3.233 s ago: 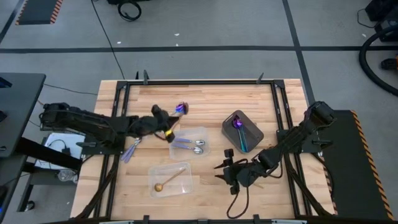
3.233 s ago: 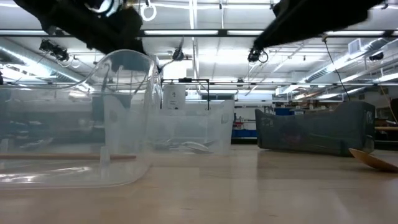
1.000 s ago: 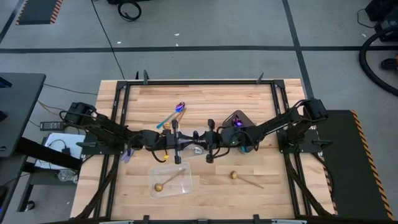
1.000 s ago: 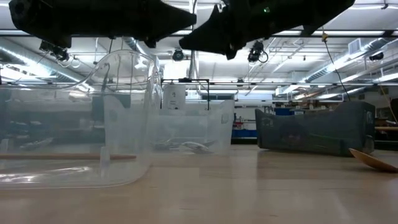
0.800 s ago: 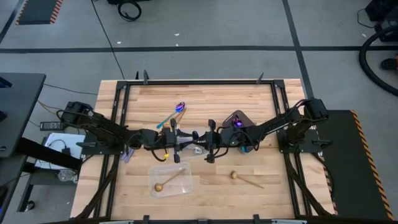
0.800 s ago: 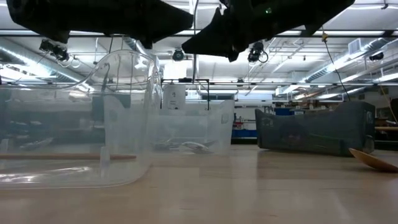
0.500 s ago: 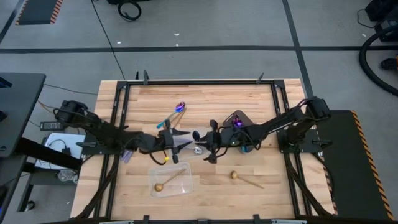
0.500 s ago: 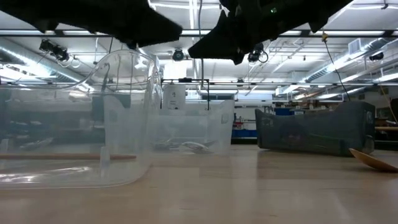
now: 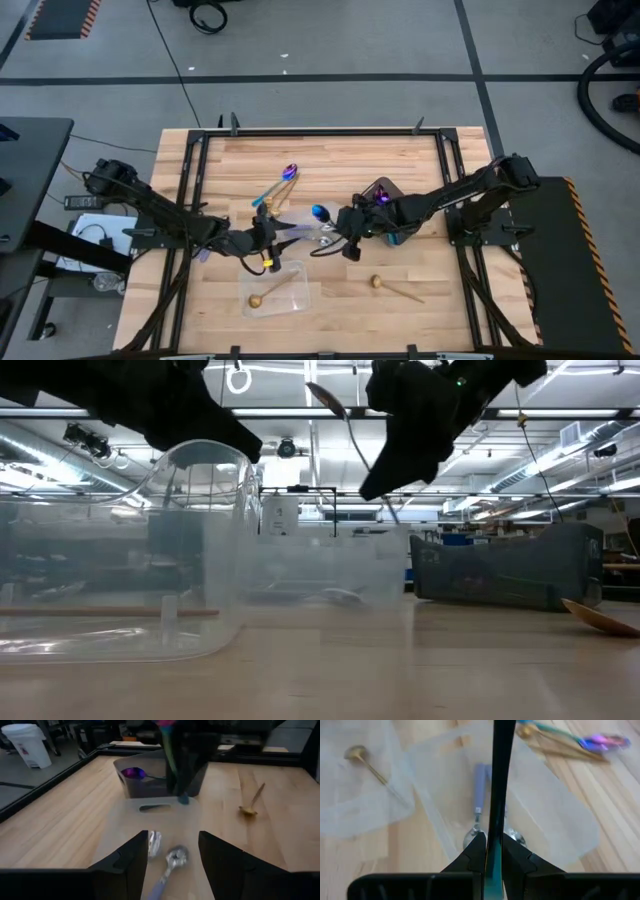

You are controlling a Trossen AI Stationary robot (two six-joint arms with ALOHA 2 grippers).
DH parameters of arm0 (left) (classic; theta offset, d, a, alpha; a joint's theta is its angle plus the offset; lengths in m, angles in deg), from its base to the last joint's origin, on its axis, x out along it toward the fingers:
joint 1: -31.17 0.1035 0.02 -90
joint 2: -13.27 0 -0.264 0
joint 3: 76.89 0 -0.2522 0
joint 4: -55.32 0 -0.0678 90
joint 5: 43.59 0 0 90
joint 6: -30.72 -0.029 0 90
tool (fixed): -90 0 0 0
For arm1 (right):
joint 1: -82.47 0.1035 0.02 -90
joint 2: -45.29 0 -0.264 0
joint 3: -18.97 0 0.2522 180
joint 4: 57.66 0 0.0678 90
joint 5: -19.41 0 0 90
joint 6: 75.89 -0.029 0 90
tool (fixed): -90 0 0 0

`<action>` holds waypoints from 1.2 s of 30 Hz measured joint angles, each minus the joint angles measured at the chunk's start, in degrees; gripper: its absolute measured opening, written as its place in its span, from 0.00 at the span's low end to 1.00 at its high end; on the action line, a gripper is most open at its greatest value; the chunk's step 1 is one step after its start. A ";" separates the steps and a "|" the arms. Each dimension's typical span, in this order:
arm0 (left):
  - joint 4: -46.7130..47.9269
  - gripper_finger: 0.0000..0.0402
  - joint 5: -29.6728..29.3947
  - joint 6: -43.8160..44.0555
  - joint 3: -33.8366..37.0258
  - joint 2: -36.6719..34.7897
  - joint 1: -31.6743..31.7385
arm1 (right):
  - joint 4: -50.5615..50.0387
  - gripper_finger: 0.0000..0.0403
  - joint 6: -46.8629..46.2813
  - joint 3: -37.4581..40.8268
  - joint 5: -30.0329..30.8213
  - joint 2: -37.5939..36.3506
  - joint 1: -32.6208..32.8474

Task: Sort silverware by color (type)
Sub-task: Put the blue spoon into the black transparent bin

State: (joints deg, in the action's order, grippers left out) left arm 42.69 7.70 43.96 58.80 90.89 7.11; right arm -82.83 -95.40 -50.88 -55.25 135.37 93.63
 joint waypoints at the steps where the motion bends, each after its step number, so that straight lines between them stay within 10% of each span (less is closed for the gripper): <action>1: -0.04 0.45 0.06 0.60 0.00 0.00 -0.10 | -2.72 0.11 -1.19 -0.72 0.05 -0.47 0.00; 17: 1.36 0.45 1.03 1.44 0.00 0.00 -0.30 | -1.93 0.11 -3.31 -2.27 -4.69 -6.69 -0.63; 36: 2.80 0.45 2.36 8.45 0.00 0.00 -0.28 | -36.05 0.11 -16.42 -2.23 -8.46 -13.37 -7.22</action>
State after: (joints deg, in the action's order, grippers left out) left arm 45.49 10.06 52.42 58.80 90.89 6.83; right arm -118.88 -111.82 -53.11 -63.71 122.00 86.41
